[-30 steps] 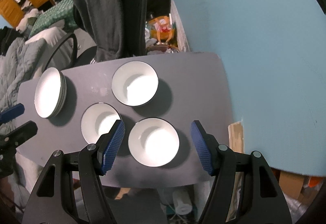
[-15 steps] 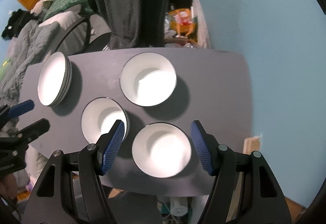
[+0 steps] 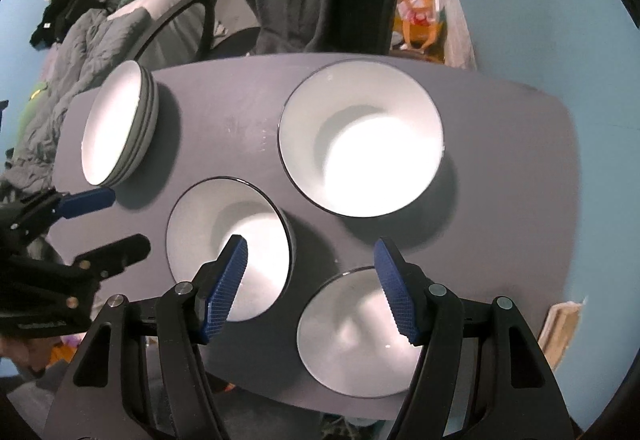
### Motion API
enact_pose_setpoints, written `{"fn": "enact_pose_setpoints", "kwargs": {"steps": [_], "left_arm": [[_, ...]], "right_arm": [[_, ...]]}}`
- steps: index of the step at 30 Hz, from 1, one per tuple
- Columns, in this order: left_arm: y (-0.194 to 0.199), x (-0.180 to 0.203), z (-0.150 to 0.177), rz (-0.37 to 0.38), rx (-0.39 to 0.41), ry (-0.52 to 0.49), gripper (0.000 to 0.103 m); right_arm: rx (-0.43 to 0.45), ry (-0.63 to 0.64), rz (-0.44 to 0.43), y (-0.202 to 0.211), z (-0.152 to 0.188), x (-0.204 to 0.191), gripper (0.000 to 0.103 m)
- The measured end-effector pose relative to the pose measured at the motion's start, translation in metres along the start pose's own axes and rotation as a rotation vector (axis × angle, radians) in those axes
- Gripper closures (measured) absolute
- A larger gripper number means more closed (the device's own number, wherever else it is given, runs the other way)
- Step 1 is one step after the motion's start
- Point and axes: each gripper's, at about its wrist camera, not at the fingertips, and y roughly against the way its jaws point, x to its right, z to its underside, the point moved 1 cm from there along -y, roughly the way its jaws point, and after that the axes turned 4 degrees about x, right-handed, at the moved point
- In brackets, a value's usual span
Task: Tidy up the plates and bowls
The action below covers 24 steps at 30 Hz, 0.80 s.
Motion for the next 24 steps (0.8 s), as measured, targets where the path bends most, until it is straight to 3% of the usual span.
{"fn": "enact_pose_setpoints", "kwargs": {"steps": [12, 19, 24], "left_arm": [[-0.034, -0.016, 0.010, 0.005, -0.059, 0.076, 0.027], [-0.051, -0.009, 0.007, -0.009, -0.091, 0.074, 0.030], [-0.064, -0.004, 0.009, -0.029, -0.126, 0.084, 0.047]], "right_arm": [[-0.105, 0.077, -0.016, -0.038, -0.001, -0.016, 0.037], [-0.173, 0.079, -0.016, -0.060, -0.002, -0.014, 0.066], [-0.196, 0.082, -0.046, -0.069, -0.001, -0.013, 0.083]]}}
